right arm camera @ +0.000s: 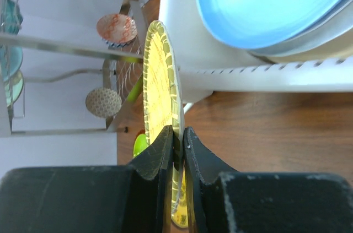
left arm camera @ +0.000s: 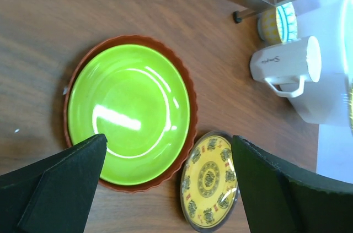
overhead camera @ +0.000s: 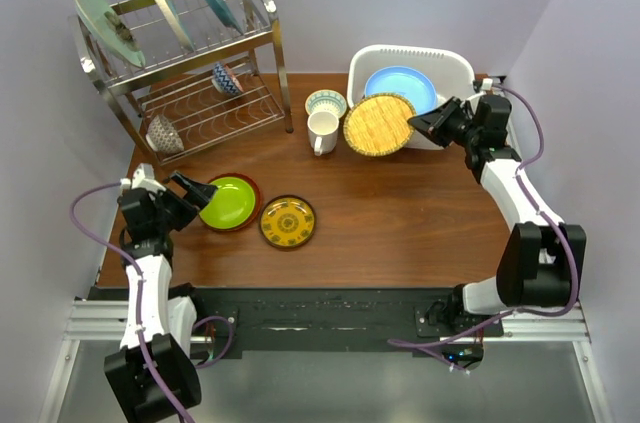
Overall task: Place the plates into the plastic bin on the countertop
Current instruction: Place the plate at the center of the board, then place the plate in the plastic bin.
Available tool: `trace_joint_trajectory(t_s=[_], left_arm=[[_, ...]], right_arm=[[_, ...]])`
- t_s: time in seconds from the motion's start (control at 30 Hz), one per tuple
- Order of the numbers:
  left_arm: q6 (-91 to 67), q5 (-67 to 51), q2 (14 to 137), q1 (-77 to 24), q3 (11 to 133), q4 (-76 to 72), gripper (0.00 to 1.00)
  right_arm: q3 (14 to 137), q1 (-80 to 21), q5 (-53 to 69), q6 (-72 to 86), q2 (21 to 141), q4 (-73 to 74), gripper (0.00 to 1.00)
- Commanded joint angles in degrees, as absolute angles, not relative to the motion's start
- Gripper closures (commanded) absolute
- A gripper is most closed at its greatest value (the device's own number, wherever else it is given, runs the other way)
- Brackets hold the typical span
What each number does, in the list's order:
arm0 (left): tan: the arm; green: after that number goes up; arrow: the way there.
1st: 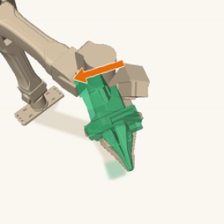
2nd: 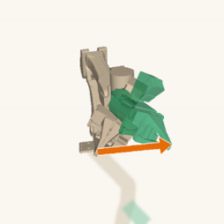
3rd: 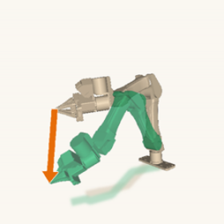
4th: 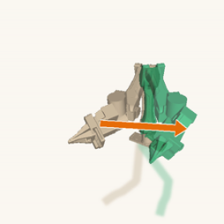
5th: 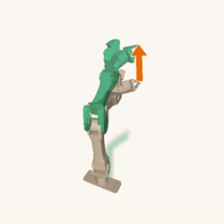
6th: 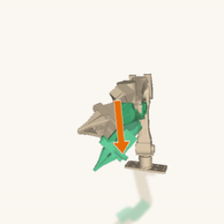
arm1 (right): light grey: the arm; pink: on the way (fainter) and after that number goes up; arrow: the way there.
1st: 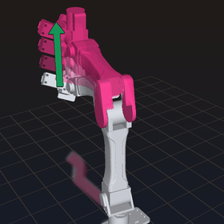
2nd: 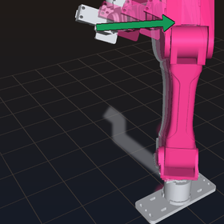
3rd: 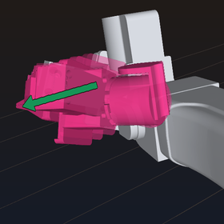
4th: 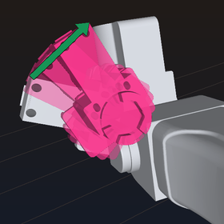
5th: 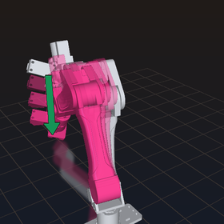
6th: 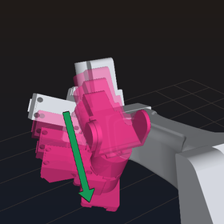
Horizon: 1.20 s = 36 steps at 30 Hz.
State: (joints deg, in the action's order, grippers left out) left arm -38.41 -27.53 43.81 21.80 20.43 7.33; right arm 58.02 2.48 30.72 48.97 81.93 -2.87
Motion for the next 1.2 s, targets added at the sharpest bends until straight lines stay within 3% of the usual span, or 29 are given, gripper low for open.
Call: trace_joint_trajectory(t_s=[0.0,1.17], left_arm=[[-35.86,-31.37,45.43,22.32,23.38,9.23,0.0],[-37.53,-44.47,49.48,22.24,19.95,-3.6,0.0]], right_arm=[[63.36,2.99,28.57,49.22,82.96,-7.12,1.0],[77.6,7.12,26.37,60.64,101.59,-13.97,1.0]])
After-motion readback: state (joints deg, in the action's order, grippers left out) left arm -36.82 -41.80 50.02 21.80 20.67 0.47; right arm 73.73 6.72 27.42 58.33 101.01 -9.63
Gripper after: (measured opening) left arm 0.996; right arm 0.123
